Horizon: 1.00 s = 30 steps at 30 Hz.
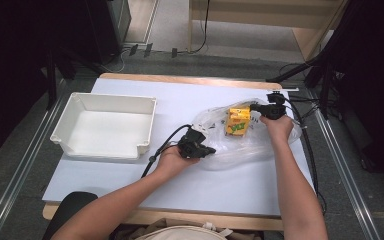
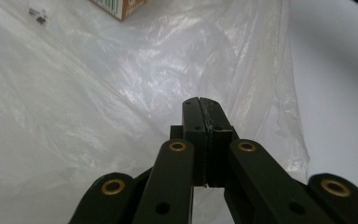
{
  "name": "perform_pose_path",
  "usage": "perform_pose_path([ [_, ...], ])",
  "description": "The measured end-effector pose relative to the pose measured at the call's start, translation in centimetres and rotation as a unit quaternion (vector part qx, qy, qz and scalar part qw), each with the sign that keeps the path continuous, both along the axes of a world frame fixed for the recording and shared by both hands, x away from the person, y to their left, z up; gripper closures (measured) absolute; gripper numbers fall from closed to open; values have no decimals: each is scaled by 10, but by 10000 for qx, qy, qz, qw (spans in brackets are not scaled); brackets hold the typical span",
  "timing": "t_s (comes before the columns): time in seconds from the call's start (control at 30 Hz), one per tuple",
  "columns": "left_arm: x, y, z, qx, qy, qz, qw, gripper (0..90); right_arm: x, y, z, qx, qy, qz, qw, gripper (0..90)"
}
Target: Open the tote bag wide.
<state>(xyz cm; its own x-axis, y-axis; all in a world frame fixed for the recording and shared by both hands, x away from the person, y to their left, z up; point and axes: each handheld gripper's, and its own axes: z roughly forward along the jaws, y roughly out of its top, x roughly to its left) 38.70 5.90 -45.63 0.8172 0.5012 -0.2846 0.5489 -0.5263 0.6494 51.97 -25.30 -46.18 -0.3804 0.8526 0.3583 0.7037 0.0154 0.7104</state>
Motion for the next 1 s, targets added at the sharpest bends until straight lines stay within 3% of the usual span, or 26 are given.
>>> perform_pose_path([
  [0.07, 1, 1, 4, -62, 5, -3, 10000, 900, -7, 1, 8, -126, -122, 117, 9998, 900],
  [0.13, 2, 1, 8, -119, 18, 10, 9999, 895, -14, 4, 14, -462, -285, 282, 9981, 900],
  [0.23, 4, 3, 15, -192, 31, 1, 9998, 884, -26, 5, 22, -645, -442, 401, 9961, 900],
  [0.5, 6, 12, 35, -263, -34, 76, 9996, 833, -50, -2, 29, -665, -636, 504, 9945, 900],
  [0.77, 11, 17, 45, -392, -103, 59, 9992, 757, -72, -4, 35, -673, -660, 621, 9936, 900],
  [1.0, 21, 14, 58, -460, -156, 8, 9988, 796, -98, -2, 36, -742, -642, 880, 9913, 900],
])
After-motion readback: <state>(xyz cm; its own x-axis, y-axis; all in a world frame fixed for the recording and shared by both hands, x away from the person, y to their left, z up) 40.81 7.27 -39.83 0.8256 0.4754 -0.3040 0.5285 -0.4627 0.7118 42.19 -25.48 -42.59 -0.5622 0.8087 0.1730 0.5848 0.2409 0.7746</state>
